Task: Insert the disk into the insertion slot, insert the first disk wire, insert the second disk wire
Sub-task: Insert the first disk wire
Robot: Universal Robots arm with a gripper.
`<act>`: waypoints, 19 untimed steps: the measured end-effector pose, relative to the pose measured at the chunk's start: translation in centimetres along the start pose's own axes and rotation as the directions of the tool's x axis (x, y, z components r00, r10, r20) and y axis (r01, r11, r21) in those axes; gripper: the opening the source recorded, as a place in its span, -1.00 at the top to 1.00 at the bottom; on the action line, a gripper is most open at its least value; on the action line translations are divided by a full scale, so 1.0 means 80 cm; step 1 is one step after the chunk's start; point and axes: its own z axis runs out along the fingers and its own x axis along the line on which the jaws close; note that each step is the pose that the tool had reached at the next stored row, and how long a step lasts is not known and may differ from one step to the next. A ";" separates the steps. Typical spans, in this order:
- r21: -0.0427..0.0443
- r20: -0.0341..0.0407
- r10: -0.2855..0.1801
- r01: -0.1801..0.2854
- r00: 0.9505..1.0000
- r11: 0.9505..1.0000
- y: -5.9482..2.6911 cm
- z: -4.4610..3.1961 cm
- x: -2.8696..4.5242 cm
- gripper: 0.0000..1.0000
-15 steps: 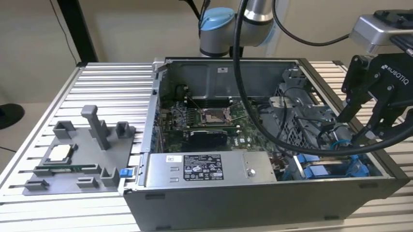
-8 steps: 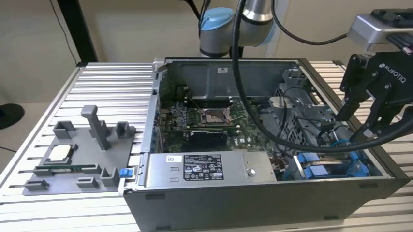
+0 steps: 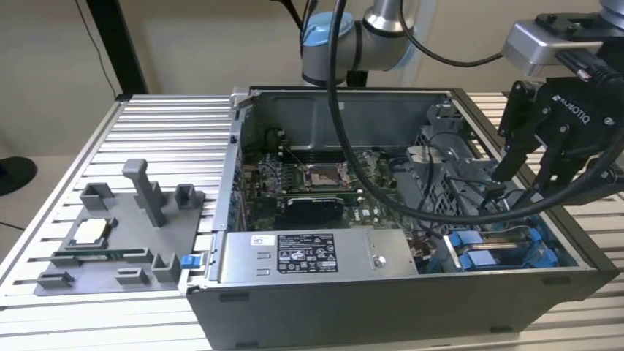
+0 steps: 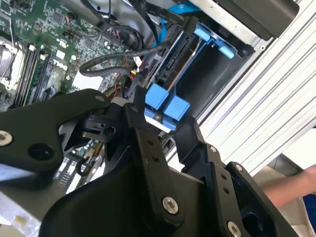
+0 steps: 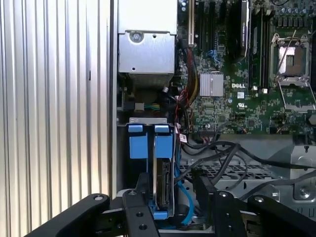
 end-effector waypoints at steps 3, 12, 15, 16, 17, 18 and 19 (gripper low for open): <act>0.001 0.000 0.000 0.000 1.000 1.000 0.003 0.0012 -0.0055 -1.00; 0.002 -0.003 0.000 0.000 1.000 1.000 0.006 0.0029 -0.0145 -1.00; 0.002 -0.003 0.000 0.000 1.000 1.000 0.006 0.0029 -0.0146 -1.00; 0.002 -0.003 0.000 0.000 1.000 1.000 0.006 0.0029 -0.0149 -1.00; 0.002 -0.003 0.000 0.000 1.000 1.000 0.006 0.0029 -0.0155 -1.00; 0.002 -0.003 0.000 0.000 1.000 1.000 0.006 0.0030 -0.0161 -1.00; 0.002 -0.003 0.000 0.000 1.000 1.000 0.007 0.0034 -0.0169 -1.00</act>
